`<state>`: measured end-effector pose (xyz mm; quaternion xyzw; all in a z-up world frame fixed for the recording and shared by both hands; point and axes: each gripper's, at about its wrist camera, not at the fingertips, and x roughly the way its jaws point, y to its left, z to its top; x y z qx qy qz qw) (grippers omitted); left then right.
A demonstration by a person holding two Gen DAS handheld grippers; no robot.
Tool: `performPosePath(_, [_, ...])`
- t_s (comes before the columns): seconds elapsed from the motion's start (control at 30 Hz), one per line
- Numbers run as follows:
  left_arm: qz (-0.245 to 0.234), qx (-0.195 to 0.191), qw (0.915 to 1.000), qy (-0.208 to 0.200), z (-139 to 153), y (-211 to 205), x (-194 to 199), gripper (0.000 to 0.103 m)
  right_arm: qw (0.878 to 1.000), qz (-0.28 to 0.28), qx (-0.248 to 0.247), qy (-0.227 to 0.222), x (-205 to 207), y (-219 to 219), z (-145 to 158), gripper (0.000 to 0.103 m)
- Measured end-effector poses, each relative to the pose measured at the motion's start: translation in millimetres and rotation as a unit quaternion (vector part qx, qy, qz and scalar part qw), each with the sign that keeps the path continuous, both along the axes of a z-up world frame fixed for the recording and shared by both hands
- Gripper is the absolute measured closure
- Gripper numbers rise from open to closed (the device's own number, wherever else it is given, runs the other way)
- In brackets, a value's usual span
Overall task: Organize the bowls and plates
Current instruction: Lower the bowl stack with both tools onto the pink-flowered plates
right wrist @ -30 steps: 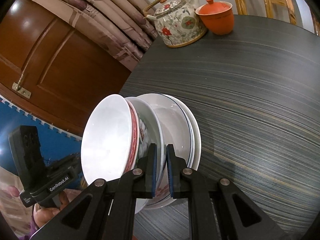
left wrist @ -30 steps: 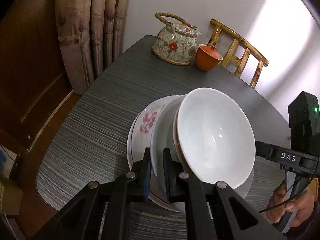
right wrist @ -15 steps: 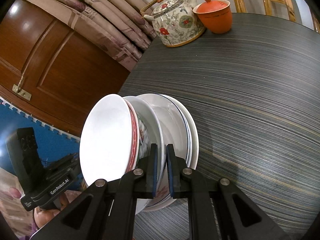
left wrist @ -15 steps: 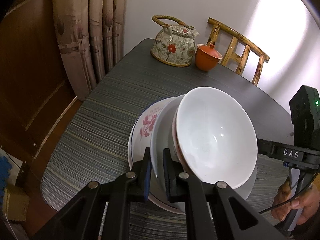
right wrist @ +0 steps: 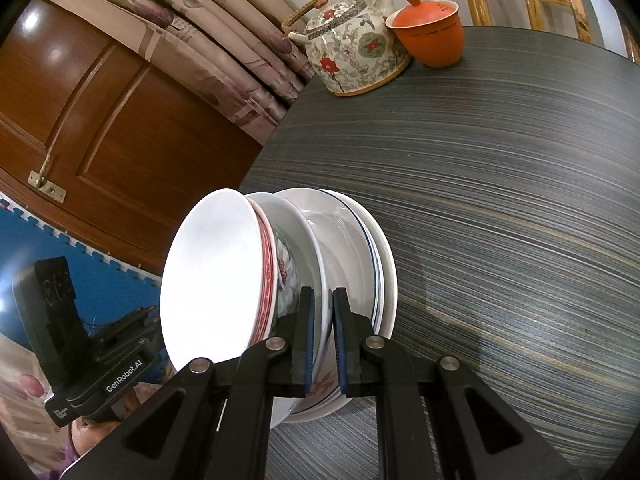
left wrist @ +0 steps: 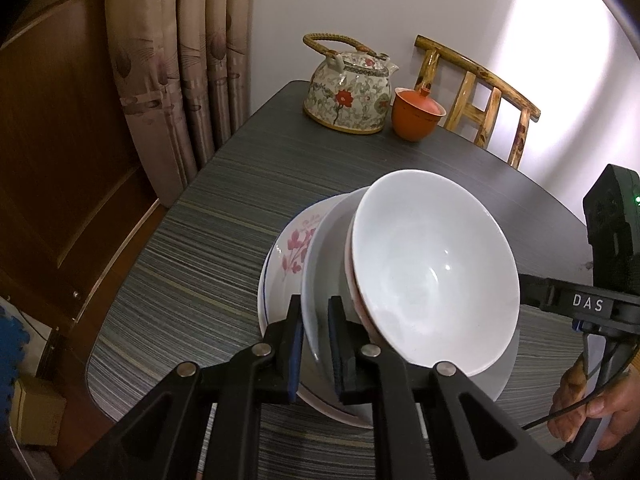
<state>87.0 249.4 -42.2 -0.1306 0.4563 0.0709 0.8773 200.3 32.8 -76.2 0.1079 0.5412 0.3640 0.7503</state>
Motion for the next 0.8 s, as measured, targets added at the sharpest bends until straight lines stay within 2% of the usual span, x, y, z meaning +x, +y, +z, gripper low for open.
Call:
performPosePath(0.13, [0.001, 0.001, 1.0000, 0.000, 1, 0, -1, 0.090, 1.000, -0.002, 0.000, -0.002, -2, 0, 0, 0.091])
performPosePath(0.27, [0.003, 0.010, 0.9999, -0.001, 4, -1, -4, 0.086, 1.000, -0.006, -0.006, -0.009, -2, -3, 1, 0.087])
performPosePath(0.47, [0.008, 0.011, 0.9999, -0.003, 9, 1, -9, 0.085, 1.000, -0.016, -0.002, -0.004, 0, -12, 1, 0.077])
performPosePath(0.6, [0.013, 0.034, 0.9993, -0.006, 17, -1, -15, 0.085, 1.000, -0.018, -0.002, -0.009, -3, -15, 4, 0.075])
performPosePath(0.73, [0.021, 0.050, 0.9985, -0.011, 25, -2, -24, 0.077, 1.000, -0.026, 0.004, -0.008, -2, -20, 7, 0.066])
performPosePath(0.8, [0.025, 0.058, 0.9979, -0.014, 30, -3, -30, 0.076, 0.999, -0.030, 0.007, -0.010, -3, -24, 9, 0.064])
